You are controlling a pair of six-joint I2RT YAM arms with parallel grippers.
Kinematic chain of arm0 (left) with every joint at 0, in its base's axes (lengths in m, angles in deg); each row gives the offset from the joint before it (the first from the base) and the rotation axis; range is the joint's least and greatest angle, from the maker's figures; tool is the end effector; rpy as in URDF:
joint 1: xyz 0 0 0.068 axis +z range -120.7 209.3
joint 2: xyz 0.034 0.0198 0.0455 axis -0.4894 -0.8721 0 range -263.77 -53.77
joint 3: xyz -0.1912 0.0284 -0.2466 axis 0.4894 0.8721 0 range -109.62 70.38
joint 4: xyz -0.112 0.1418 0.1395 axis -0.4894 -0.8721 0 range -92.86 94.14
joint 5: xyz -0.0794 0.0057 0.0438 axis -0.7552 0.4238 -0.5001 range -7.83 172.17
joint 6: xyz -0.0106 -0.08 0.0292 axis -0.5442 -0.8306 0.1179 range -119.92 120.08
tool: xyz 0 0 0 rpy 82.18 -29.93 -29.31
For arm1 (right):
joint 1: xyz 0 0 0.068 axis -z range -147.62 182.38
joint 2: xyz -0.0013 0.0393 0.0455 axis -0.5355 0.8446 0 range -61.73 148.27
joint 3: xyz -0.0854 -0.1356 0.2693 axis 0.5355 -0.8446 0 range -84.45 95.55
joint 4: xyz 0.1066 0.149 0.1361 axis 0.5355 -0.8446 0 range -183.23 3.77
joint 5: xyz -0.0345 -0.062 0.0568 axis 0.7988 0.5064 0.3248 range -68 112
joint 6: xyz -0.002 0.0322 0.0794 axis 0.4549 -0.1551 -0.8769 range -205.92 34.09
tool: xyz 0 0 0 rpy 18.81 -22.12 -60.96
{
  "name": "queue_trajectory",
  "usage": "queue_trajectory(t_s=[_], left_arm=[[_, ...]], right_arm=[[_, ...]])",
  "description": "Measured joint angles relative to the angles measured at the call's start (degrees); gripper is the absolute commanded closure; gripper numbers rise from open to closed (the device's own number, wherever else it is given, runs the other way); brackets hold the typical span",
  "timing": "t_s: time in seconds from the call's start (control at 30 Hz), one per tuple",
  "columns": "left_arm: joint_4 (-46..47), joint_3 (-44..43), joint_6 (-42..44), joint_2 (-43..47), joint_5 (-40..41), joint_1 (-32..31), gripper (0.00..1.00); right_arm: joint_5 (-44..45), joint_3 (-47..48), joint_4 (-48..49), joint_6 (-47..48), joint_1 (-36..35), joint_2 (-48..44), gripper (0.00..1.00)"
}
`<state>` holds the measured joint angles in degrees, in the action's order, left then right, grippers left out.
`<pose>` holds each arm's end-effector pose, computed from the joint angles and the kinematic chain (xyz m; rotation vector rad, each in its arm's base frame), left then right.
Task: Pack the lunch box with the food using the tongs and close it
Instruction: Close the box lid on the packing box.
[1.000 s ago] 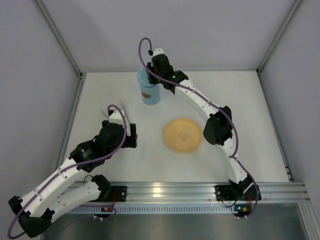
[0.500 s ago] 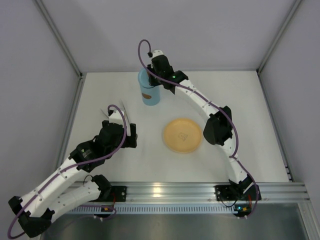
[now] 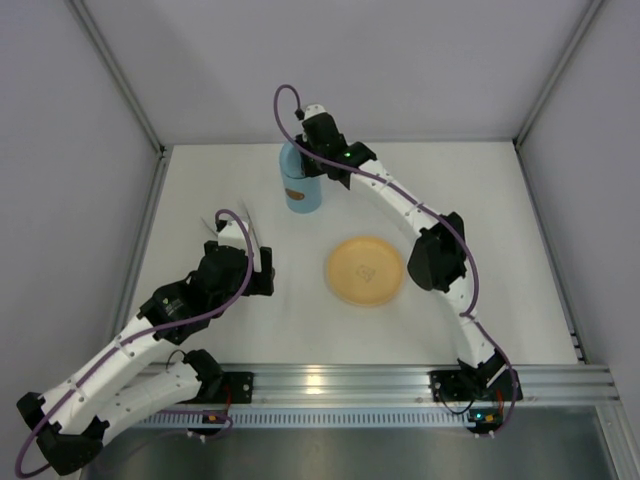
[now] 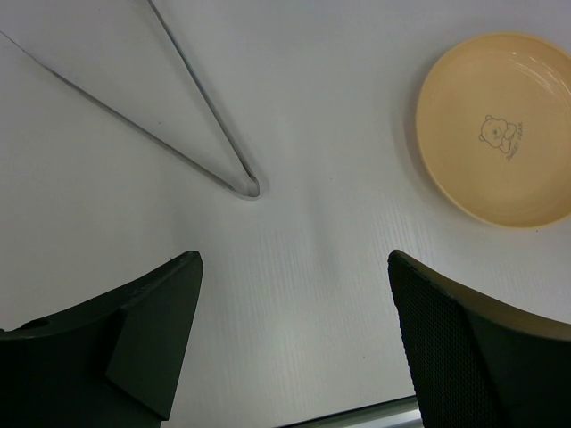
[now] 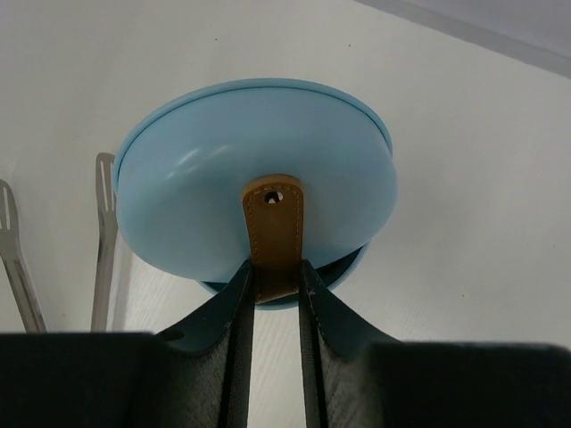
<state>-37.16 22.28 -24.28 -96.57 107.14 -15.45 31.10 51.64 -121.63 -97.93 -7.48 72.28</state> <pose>0.1033 -0.0573 0.3164 0.1405 2.1367 -0.2269 0.4402 0.3519 0.3193 -0.4302 2.1222 0.3556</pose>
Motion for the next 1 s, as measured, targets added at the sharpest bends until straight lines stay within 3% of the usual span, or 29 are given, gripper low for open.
queue_trajectory(t_s=[1.0], left_arm=[[-0.04,0.0,0.0,-0.22,0.0,0.02,0.1]], right_arm=[[5.18,-2.6,-4.26,2.82,-3.02,-6.4,1.0]])
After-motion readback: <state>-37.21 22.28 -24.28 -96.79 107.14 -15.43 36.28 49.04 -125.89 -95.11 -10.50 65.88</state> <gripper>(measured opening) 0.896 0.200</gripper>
